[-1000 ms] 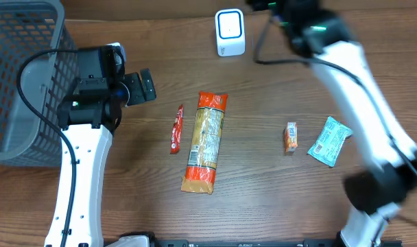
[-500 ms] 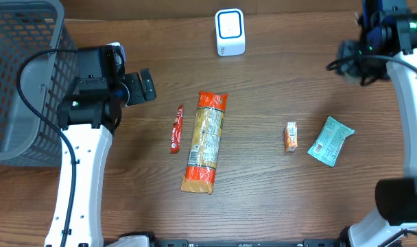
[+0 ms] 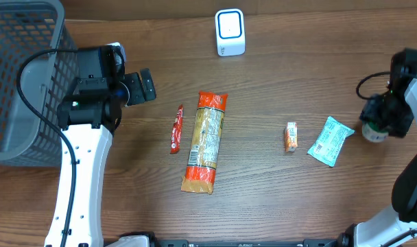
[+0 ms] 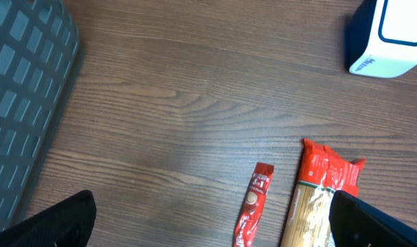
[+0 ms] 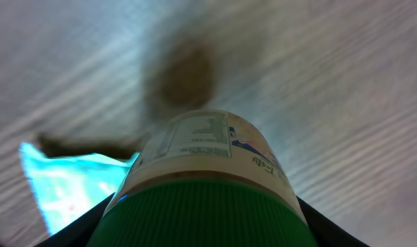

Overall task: Scan the item barcode
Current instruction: 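Carry the jar right and lower it onto the table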

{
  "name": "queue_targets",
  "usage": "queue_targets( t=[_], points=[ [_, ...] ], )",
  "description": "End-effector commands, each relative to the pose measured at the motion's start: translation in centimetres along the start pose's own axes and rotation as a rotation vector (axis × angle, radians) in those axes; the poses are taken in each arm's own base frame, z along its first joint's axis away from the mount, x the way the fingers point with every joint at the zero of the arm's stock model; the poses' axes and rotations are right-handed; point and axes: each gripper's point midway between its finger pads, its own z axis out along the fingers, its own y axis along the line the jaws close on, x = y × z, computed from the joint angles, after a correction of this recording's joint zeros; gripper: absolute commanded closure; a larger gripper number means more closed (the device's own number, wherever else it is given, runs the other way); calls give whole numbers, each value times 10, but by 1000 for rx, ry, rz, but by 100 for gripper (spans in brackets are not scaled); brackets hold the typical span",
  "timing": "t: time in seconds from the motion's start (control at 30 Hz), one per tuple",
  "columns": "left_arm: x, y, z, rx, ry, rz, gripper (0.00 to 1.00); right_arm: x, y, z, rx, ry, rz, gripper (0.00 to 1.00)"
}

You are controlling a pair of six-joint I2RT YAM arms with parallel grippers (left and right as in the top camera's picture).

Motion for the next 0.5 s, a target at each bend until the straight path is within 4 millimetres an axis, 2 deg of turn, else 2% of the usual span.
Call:
queue_targets(
  t=[0.0, 0.13, 0.3, 0.47],
  points=[
    [-2, 2, 1, -12, -3, 13, 0, 13, 8, 7, -52, 34, 53, 87],
    [-2, 2, 1, -12, -3, 13, 0, 33, 27, 23, -132, 97, 36, 87],
    [-2, 2, 1, -12, -3, 13, 0, 48, 50, 44, -214, 113, -15, 87],
    [-2, 2, 1, -12, -3, 13, 0, 53, 72, 41, -306, 114, -112, 89]
  ],
)
